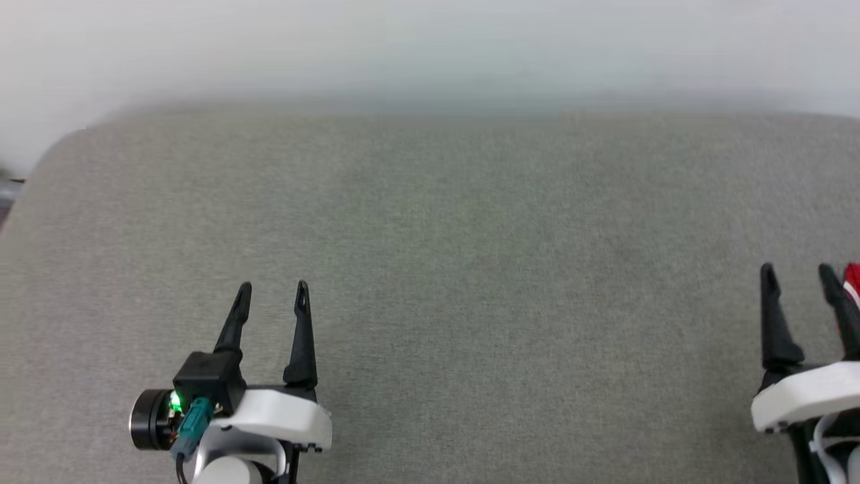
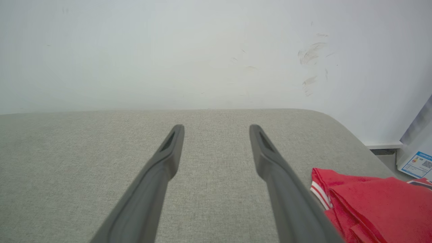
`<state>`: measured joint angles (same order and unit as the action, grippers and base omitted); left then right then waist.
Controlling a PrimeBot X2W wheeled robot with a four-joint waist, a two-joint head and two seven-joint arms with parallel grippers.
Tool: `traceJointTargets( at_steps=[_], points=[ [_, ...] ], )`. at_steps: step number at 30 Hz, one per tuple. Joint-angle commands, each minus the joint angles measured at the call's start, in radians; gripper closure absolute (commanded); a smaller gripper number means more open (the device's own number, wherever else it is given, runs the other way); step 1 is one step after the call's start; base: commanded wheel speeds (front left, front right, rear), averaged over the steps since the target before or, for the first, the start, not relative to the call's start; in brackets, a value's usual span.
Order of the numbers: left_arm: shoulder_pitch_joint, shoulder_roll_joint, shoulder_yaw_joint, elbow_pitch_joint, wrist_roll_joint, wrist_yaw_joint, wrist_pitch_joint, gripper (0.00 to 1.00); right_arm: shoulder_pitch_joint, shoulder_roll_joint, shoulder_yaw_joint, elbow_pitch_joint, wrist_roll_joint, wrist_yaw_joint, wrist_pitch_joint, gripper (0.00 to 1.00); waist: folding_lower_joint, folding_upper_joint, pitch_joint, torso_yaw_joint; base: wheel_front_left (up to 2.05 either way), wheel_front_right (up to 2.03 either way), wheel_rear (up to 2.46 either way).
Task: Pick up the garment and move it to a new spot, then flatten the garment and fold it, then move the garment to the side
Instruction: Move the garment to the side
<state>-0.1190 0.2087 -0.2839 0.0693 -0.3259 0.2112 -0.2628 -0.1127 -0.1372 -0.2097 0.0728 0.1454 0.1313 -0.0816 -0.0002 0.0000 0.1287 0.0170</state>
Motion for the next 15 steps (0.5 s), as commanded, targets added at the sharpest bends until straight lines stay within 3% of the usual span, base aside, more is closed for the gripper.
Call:
traceJointTargets(
  at_steps=[1, 15],
  points=[
    [0.02, 0.001, 0.006, 0.004, 0.008, -0.007, -0.002, 0.0, 0.037, 0.014, 0.014, -0.027, 0.003, -0.001, 0.005, 0.0, 0.0002, 0.0, -0.039, 0.027, 0.0, 0.0, 0.0],
    [0.101, 0.002, 0.015, 0.051, 0.019, -0.052, -0.002, 0.0, 0.262, 0.073, 0.083, -0.246, -0.027, -0.001, 0.097, 0.0, 0.0002, 0.0, -0.134, 0.02, 0.0, 0.0, 0.0]
  ],
)
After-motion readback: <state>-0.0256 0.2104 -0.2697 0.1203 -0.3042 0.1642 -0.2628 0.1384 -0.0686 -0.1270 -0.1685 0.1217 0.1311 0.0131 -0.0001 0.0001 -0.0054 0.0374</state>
